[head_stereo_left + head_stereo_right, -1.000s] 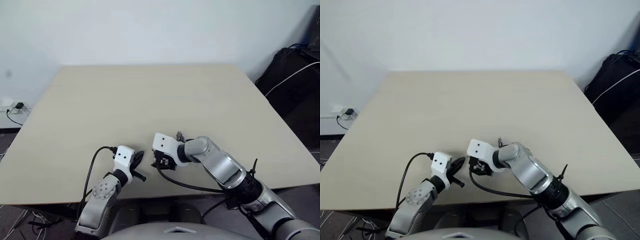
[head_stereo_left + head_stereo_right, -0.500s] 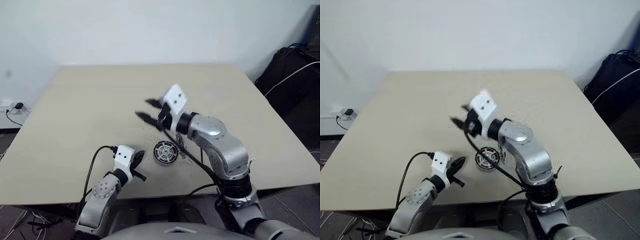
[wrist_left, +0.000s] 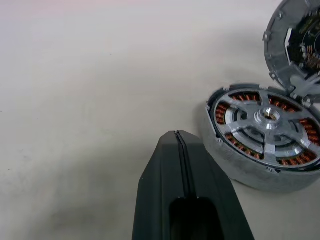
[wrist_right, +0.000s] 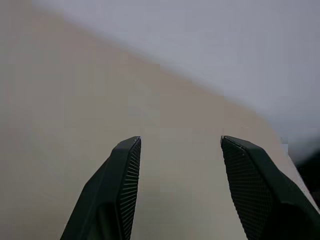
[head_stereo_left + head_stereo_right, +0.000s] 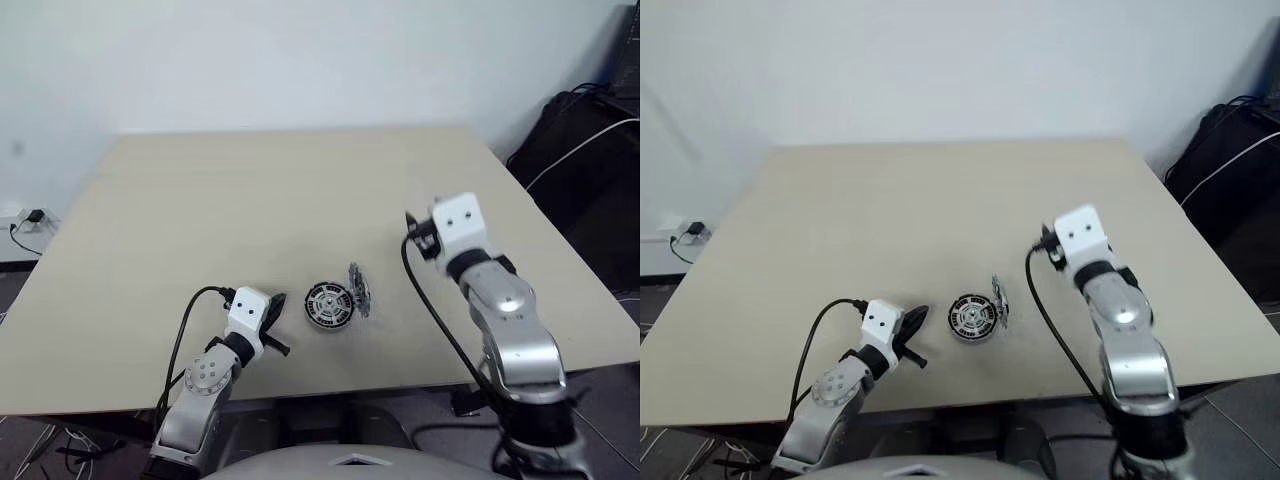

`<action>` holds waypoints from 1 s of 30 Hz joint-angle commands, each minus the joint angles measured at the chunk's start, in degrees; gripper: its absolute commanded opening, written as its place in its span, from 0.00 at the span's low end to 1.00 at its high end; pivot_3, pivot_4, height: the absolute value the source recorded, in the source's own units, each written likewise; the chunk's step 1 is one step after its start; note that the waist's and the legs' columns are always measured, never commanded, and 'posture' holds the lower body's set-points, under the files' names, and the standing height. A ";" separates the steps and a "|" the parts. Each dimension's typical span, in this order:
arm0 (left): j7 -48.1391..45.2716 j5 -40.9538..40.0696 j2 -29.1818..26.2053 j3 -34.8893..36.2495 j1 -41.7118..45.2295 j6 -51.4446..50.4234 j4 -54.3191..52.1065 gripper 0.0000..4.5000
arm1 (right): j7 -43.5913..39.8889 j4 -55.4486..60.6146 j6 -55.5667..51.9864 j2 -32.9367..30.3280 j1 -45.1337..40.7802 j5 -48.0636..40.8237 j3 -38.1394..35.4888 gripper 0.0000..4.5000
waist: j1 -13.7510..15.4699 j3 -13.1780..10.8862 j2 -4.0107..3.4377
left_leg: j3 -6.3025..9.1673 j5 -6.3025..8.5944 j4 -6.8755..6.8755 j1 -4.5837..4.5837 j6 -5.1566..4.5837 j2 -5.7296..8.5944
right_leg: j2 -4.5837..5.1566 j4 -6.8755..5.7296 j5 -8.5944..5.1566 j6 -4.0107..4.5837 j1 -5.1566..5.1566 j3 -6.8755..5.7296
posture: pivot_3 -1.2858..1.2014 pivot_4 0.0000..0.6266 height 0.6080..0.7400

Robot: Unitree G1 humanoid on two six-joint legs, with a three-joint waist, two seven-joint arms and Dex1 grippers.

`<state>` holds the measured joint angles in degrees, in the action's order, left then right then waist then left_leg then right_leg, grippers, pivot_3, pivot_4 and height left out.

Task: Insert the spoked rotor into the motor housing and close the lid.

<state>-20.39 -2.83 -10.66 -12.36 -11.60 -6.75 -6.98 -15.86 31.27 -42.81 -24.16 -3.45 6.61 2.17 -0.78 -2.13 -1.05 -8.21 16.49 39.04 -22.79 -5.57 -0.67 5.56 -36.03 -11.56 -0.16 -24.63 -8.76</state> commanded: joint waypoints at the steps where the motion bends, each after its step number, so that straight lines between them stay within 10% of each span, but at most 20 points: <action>1: -0.92 -0.01 -0.24 -0.09 1.37 1.84 -0.46 0.00 | -2.97 5.43 -6.58 -2.97 2.07 0.21 2.62 0.60 | -0.01 0.00 0.00 | 0.00 -0.01 0.00 0.04 0.01 -0.02 | -0.01 -0.01 -0.01 0.01 0.01 -0.01 | 0.52 0.00 1.00; 12: -2.31 0.23 -0.50 -0.39 2.46 1.62 0.40 0.00 | -8.56 6.99 -15.15 -3.99 4.34 -5.24 8.06 0.01 | 0.36 -0.02 0.04 | 0.07 0.21 0.11 0.05 -0.38 -0.03 | 0.01 0.04 0.04 -0.08 0.09 -0.05 | 0.52 0.00 1.00; 30: -1.54 0.32 -0.78 0.38 1.18 1.27 -0.85 0.00 | -11.60 1.91 -12.39 -0.99 -2.87 -12.00 13.19 0.01 | 0.49 -0.04 0.11 | 0.07 0.21 0.12 0.04 -0.37 -0.03 | 0.01 0.06 0.05 -0.08 0.09 -0.06 | 0.52 0.00 1.00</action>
<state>-22.39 -2.68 -11.43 -12.21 -10.70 -6.00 -5.68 -27.26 33.29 -56.72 -25.81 -4.90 -4.75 14.83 -0.30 -2.18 -0.94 -8.14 16.70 39.17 -22.76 -5.94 -0.70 5.57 -35.96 -11.50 -0.25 -24.54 -8.82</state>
